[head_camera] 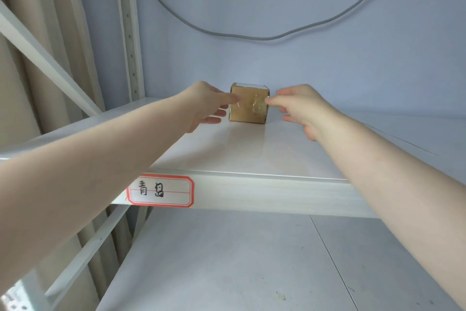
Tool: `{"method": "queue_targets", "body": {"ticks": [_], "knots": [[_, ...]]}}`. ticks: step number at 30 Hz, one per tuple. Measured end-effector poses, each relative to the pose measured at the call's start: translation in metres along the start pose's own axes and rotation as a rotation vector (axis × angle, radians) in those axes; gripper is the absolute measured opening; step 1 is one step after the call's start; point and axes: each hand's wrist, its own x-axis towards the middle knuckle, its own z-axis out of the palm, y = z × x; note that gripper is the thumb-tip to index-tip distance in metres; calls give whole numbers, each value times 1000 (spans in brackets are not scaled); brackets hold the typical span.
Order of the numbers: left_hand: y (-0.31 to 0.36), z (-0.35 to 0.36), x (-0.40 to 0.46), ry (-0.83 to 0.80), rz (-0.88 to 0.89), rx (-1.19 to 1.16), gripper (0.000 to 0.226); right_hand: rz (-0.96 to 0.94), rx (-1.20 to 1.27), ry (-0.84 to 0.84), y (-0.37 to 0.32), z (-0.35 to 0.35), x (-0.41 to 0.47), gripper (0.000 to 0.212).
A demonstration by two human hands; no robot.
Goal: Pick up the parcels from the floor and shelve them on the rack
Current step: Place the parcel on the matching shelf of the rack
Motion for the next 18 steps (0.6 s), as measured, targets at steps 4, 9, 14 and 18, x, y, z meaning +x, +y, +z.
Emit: {"method": "queue_targets", "body": {"ticks": [4, 9, 14, 18], "knots": [[2, -9, -62, 43, 100, -112, 10, -138, 338, -132, -22, 8, -71, 22], [-16, -13, -138, 226, 141, -283, 5, -153, 580, -339, -19, 12, -137, 12], [-46, 1, -207, 450, 77, -372, 5, -106, 662, -548, 8, 26, -179, 10], [-70, 29, -256, 596, -2, -394, 6, -50, 637, -696, 38, 40, -209, 12]]}}
